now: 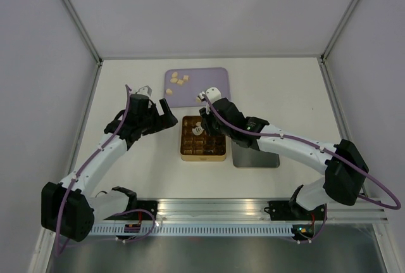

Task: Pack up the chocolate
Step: Place the fake chocolate in the packing box.

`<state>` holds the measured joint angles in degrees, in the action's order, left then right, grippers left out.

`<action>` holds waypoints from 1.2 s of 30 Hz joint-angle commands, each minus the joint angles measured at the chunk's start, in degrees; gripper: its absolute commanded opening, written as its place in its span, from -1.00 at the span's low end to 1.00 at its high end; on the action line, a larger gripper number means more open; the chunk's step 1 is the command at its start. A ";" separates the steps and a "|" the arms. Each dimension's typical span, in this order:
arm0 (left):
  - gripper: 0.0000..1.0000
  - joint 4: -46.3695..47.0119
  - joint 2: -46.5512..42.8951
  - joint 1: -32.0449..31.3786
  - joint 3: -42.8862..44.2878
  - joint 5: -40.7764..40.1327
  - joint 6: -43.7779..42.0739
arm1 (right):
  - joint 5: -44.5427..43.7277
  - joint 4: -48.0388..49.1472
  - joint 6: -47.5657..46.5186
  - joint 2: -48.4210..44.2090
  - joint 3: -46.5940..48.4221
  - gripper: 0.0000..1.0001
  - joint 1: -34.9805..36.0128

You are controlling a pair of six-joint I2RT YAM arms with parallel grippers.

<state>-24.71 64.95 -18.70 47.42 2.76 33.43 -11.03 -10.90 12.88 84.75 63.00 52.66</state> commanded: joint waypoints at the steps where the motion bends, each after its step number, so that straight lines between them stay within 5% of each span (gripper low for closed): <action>1: 0.99 2.39 -2.28 0.24 -0.40 0.75 0.85 | -1.28 3.95 1.44 -0.46 -0.16 -0.95 0.51; 36: 0.99 2.56 -4.65 0.24 -1.45 0.49 0.76 | -5.85 1.14 1.88 4.11 2.30 -0.91 2.62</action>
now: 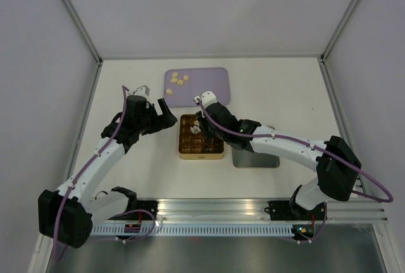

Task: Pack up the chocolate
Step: Place the fake chocolate in the packing box.

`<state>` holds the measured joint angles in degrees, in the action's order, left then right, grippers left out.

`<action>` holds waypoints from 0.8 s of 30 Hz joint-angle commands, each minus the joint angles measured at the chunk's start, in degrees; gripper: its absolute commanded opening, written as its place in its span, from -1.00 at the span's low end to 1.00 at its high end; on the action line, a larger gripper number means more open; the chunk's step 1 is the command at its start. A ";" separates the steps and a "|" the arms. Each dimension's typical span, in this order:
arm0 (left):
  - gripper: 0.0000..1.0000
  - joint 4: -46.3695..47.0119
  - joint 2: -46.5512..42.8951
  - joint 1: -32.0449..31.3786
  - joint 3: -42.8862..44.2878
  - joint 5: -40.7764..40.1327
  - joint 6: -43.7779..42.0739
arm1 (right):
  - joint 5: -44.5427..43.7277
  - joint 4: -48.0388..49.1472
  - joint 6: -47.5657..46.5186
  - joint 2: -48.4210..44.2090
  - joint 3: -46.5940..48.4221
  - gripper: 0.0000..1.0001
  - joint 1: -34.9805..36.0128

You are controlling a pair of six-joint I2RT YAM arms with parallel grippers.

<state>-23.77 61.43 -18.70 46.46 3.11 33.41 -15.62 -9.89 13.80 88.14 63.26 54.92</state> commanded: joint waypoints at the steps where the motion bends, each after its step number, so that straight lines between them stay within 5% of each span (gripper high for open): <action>1: 0.99 1.71 -1.22 0.24 -0.58 0.05 0.78 | -1.26 0.13 1.14 0.63 2.04 -0.89 0.45; 24: 0.99 1.71 -1.49 0.24 -0.67 0.23 0.96 | -0.20 -1.36 2.63 0.02 3.62 -0.38 0.54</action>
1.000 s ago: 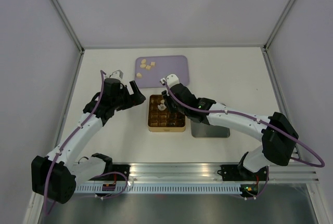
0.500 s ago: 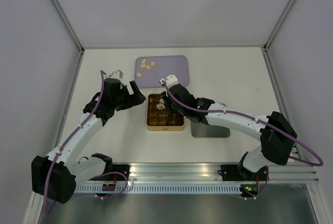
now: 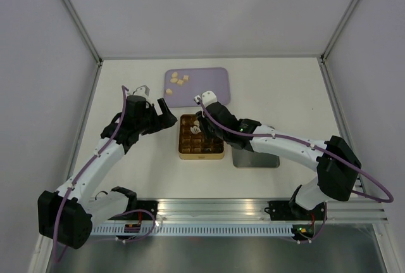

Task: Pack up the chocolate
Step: Place the fake chocolate in the packing box.

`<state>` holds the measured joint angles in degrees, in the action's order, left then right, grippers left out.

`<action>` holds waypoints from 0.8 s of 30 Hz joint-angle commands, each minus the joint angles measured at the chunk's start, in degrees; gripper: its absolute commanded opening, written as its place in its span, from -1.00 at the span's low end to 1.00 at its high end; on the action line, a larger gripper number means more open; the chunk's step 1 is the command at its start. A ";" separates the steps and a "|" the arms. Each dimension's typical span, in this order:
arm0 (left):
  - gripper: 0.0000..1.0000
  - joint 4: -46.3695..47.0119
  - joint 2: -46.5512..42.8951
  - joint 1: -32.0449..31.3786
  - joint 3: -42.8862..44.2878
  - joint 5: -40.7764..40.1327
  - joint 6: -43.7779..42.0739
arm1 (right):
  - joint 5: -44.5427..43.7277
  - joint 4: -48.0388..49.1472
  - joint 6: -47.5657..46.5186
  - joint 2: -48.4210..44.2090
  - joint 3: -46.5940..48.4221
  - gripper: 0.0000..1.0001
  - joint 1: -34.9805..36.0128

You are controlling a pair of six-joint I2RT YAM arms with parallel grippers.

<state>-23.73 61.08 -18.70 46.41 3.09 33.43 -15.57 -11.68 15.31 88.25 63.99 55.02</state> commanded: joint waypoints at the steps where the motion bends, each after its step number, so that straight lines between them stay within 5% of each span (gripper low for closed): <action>1: 0.99 1.67 -1.22 0.24 -0.62 0.25 0.94 | -0.25 0.35 1.21 -0.09 2.99 -0.36 0.43; 24: 0.99 1.67 -1.66 0.24 -0.71 0.42 1.11 | -1.04 -0.97 1.39 -0.09 4.04 -0.24 0.52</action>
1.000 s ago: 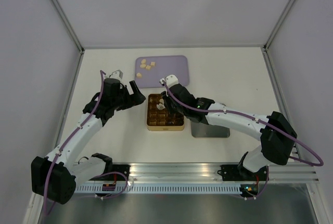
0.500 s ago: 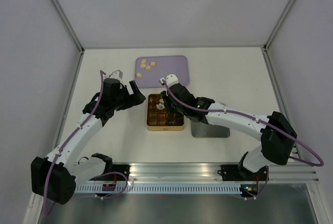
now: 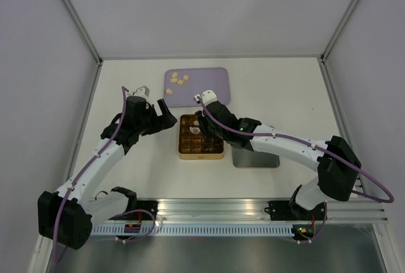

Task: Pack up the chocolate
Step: Place the fake chocolate in the packing box, then pick up the fake chocolate from the plate.

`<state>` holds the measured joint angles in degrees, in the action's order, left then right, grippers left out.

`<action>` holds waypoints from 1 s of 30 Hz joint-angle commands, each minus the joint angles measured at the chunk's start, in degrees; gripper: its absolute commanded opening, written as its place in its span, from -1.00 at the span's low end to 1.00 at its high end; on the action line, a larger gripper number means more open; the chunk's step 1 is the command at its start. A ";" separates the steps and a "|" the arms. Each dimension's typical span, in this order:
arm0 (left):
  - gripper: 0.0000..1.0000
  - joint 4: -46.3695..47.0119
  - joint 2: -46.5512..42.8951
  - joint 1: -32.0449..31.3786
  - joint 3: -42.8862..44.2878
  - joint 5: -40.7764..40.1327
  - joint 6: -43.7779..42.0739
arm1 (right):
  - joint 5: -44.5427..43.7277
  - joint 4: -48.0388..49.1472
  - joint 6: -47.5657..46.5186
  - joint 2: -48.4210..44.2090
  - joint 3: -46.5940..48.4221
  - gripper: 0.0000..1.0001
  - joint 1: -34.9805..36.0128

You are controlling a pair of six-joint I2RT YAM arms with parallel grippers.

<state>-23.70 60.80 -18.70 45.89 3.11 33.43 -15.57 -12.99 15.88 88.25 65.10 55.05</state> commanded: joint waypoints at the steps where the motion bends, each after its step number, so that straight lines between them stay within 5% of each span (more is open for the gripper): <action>1: 0.99 1.64 -1.29 0.24 -0.19 0.31 1.11 | -0.95 0.42 0.91 -0.35 3.10 -0.24 0.50; 17: 0.99 1.56 -3.49 0.24 -0.62 -0.56 1.37 | -1.48 1.83 -4.80 2.10 15.40 -0.32 0.50; 30: 0.99 1.29 -6.39 0.33 -1.42 -5.13 2.17 | 6.07 2.36 -8.58 22.56 35.60 -0.35 -4.59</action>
<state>-23.77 55.94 -18.55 44.60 -0.16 34.13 -13.13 -12.53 8.49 107.31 94.83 52.75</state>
